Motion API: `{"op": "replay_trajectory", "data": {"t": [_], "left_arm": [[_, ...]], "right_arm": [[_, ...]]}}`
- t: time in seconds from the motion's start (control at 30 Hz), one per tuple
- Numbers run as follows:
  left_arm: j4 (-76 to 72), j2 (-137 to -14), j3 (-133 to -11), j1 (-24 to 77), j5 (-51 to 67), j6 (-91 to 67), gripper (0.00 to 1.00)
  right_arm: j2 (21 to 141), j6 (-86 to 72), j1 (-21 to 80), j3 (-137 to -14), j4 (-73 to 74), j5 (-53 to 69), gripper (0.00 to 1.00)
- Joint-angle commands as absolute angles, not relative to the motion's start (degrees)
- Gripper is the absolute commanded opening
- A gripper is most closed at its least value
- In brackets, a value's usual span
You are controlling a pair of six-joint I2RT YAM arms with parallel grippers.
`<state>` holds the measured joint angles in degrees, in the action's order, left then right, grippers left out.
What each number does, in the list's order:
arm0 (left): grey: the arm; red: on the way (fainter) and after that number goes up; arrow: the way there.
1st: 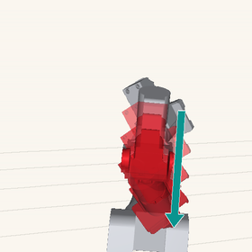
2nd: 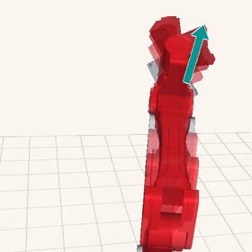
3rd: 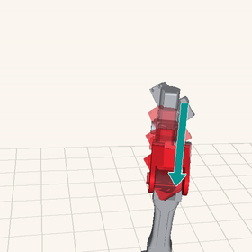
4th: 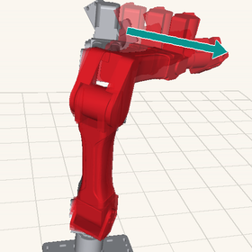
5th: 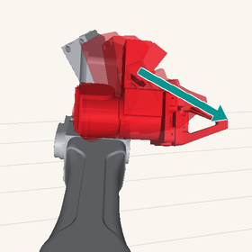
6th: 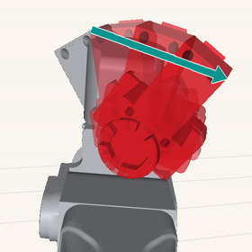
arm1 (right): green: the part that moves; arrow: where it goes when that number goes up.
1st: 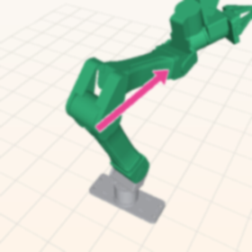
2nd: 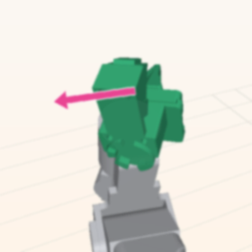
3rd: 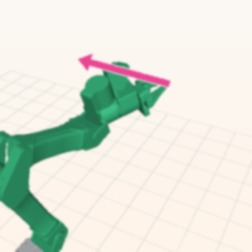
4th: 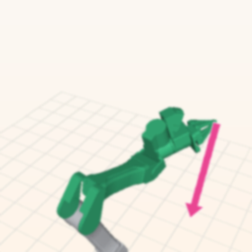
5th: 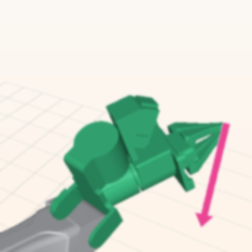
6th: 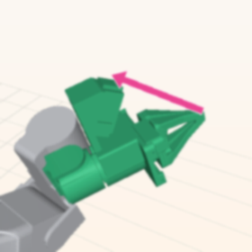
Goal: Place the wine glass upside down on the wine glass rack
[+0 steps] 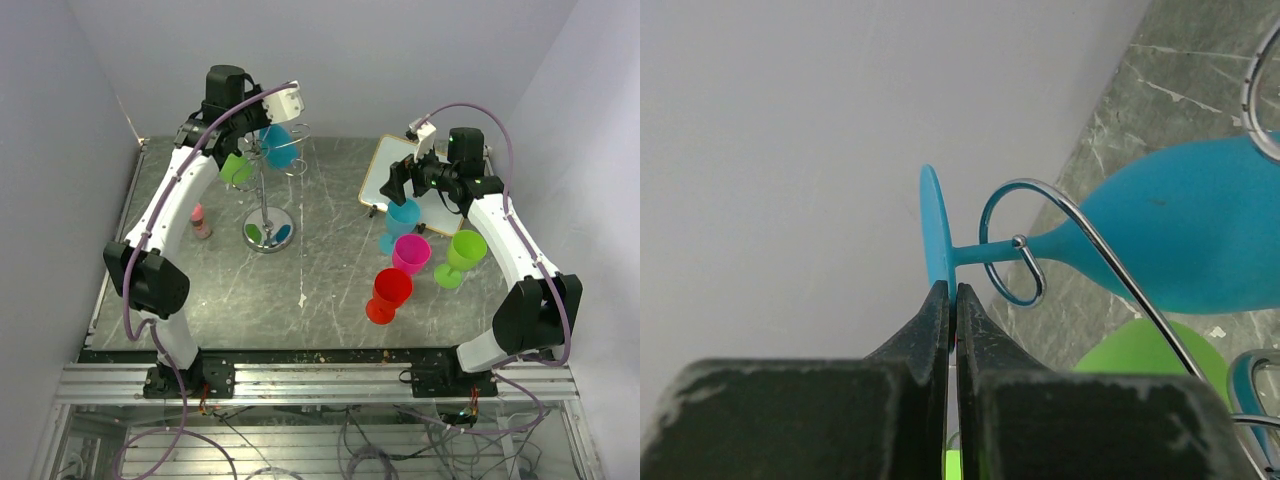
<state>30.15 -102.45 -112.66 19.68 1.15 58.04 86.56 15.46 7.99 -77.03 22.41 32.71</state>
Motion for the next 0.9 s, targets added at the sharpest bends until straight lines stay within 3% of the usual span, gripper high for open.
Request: {"op": "replay_trajectory", "data": {"t": [0.0, 0.87], "left_arm": [[29.98, -99.8, -110.88, 19.25, 3.61, 57.48, 0.08], [31.92, -96.95, -108.65, 19.25, 5.48, 54.45, 0.24]], "right_arm": [[85.25, 15.55, 7.66, -76.27, 20.8, 32.52, 0.95], [84.15, 15.47, 7.65, -75.42, 20.23, 32.52, 0.95]]}}
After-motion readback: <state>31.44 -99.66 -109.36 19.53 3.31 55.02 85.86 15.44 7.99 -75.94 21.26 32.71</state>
